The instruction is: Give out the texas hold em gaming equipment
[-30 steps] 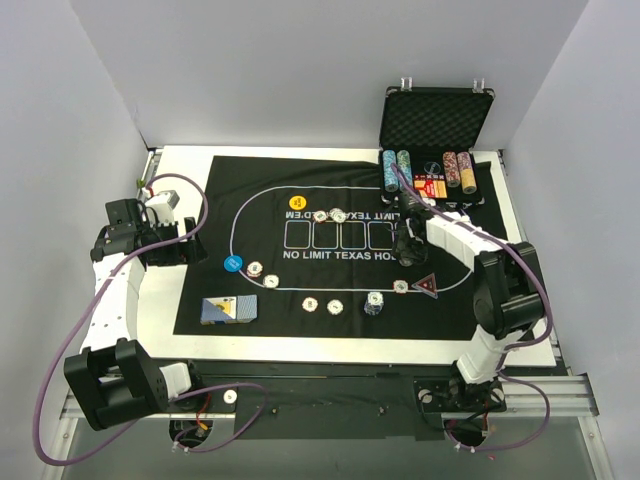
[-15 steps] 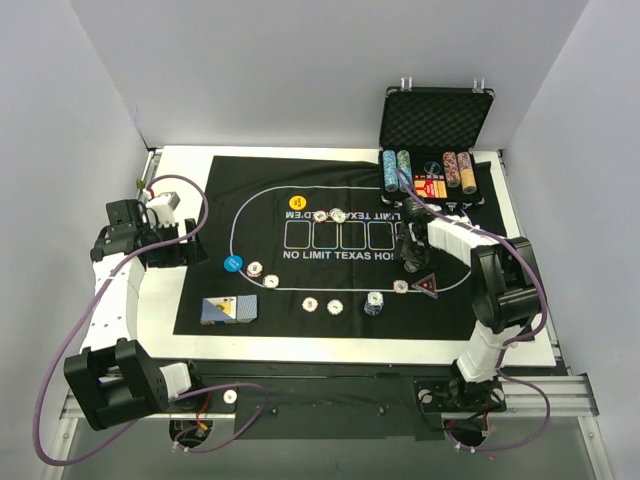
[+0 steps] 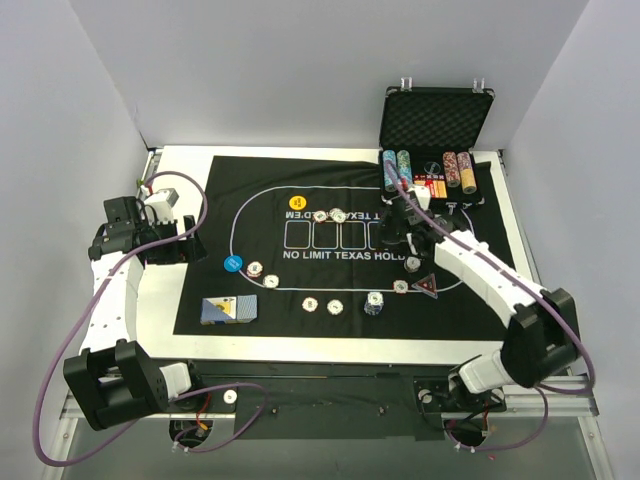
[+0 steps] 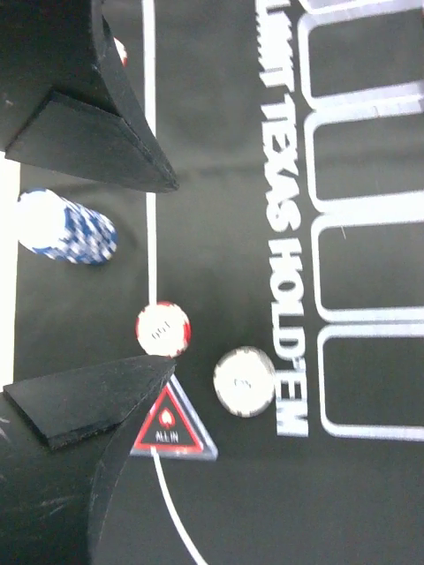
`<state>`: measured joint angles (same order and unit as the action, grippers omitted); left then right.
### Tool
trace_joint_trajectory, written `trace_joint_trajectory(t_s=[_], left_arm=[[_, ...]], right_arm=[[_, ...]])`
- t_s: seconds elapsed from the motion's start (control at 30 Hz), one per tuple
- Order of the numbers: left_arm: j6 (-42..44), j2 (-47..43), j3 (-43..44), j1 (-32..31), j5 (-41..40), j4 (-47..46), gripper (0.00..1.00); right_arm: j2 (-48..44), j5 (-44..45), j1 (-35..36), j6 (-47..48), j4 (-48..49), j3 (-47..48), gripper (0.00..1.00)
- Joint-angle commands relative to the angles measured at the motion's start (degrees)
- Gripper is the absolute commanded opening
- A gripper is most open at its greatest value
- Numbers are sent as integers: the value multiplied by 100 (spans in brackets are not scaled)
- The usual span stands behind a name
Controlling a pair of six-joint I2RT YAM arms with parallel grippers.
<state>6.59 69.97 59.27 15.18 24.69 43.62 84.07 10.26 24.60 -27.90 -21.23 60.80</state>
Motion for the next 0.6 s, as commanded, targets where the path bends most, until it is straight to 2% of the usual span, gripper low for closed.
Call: trace_joint_trajectory(t_s=[0.0, 0.23, 0.57], left_arm=[[-17, -45, 156, 46, 168, -55, 93], [-17, -19, 138, 46, 159, -81, 93], [-26, -54, 94, 29, 159, -116, 93]], right_arm=[[-435, -191, 728, 241, -899, 83, 71], [-629, -139, 1565, 22, -1006, -647, 76], [-392, -182, 1785, -40, -812, -894, 76]])
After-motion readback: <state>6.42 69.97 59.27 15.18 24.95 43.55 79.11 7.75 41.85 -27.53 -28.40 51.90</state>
